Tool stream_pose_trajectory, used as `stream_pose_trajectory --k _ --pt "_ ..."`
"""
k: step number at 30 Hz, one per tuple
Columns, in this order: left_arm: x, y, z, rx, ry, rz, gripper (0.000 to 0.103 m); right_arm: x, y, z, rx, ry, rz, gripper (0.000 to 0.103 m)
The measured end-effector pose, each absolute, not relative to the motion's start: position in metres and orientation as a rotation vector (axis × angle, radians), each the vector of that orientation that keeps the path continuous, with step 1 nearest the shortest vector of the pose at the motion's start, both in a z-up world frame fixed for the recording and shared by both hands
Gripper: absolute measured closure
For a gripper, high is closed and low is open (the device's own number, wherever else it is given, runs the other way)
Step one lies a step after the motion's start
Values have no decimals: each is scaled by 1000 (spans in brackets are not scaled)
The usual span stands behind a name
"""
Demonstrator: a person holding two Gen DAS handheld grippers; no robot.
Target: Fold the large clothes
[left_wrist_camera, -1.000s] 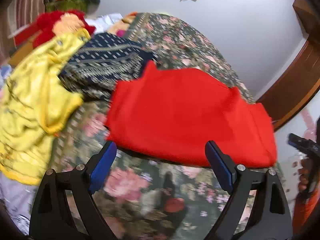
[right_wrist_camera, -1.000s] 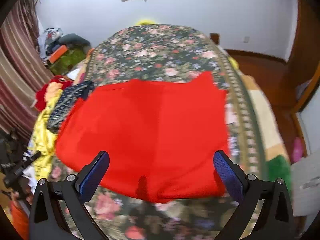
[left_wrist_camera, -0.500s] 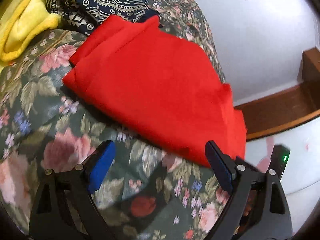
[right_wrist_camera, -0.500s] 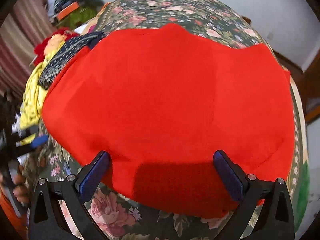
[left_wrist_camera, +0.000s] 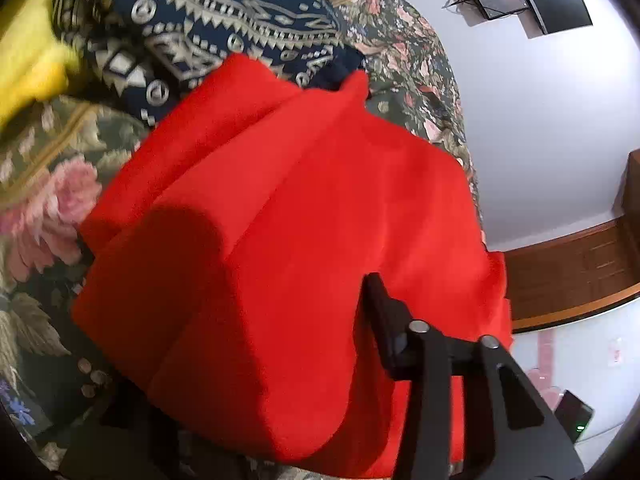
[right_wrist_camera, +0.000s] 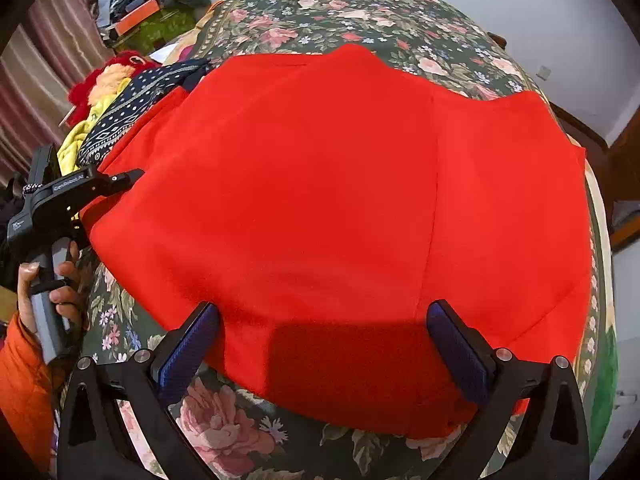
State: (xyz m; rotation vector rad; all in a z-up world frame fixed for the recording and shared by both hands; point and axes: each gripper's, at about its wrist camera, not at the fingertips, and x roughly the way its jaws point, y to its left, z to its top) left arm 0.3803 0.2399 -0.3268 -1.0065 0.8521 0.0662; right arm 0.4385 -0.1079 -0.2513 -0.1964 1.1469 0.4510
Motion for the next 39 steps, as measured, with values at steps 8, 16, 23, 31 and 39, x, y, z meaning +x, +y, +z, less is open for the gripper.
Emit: stream_pose_trajectory --k 8,16,23,31,39 --pt "363 239 -273 -864 727 140 88 430 -97 -219 -154 1121 501 0" --pt "316 245 -206 -692 569 170 89 435 -45 -192 -117 1056 579 0" --pt "290 241 -176 -542 508 231 89 442 31 -235 -218 1135 634 0" --pt "298 225 -180 -490 535 251 90 446 45 -278 -253 1212 637 0" --pt "321 188 -141 -457 495 178 90 449 -17 -224 -112 1161 703 0"
